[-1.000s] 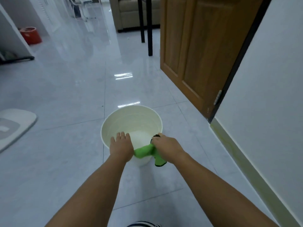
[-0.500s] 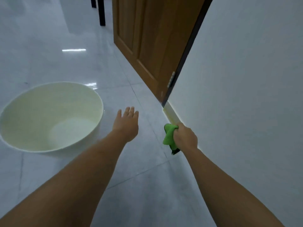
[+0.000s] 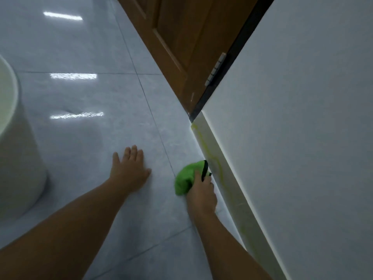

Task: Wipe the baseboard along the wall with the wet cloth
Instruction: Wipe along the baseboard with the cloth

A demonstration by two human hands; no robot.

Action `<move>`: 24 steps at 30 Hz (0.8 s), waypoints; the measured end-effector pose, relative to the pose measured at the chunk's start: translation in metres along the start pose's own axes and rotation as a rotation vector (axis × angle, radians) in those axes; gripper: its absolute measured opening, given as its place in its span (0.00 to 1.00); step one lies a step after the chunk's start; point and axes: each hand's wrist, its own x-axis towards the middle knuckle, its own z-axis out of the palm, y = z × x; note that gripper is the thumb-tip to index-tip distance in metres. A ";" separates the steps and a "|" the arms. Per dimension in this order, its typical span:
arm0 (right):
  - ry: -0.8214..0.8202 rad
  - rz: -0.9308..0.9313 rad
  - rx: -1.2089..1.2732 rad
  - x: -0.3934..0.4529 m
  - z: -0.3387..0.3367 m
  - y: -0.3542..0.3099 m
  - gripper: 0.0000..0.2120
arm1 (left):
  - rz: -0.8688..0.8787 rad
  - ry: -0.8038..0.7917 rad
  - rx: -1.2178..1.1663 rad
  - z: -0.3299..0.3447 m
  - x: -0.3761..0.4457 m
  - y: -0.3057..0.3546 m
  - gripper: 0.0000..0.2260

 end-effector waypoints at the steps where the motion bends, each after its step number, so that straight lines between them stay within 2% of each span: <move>1: 0.114 -0.071 0.004 0.009 -0.004 -0.008 0.24 | -0.011 0.025 -0.046 0.013 0.003 -0.002 0.34; 3: 0.440 -0.252 -0.067 0.040 -0.013 -0.025 0.21 | 0.008 0.182 -0.107 0.036 0.004 -0.003 0.37; 4: 0.587 -0.298 -0.179 0.057 -0.019 -0.036 0.22 | 0.020 0.251 -0.116 0.043 0.003 -0.003 0.37; 5: 0.664 -0.314 -0.308 0.071 -0.028 -0.047 0.23 | 0.030 0.309 -0.116 0.048 0.003 -0.003 0.36; 6: 0.607 -0.296 -0.429 0.083 -0.036 -0.058 0.24 | 0.034 0.336 -0.119 0.049 0.004 -0.003 0.35; 8: 0.368 -0.263 -0.674 0.107 -0.036 -0.070 0.22 | 0.037 0.372 -0.129 0.051 0.004 -0.004 0.34; 10: 0.235 -0.263 -0.891 0.122 -0.028 -0.069 0.24 | 0.037 0.389 -0.144 0.053 0.004 -0.004 0.34; 16: 0.072 -0.307 -0.994 0.098 -0.032 -0.039 0.23 | 0.031 0.370 -0.175 0.049 0.002 -0.004 0.33; 18: -0.010 -0.227 -0.897 0.076 -0.029 -0.039 0.21 | 0.030 0.354 -0.177 0.046 0.000 -0.005 0.33; 20: -0.124 -0.097 -0.596 0.064 -0.025 -0.032 0.20 | 0.027 0.348 -0.180 0.045 0.000 -0.006 0.33; 23: -0.185 -0.014 0.237 0.054 -0.021 -0.006 0.20 | 0.035 0.358 -0.174 0.043 -0.001 -0.006 0.33; 24: -0.160 -0.034 0.467 0.046 -0.017 -0.001 0.26 | 0.038 0.360 -0.174 0.043 -0.001 -0.006 0.33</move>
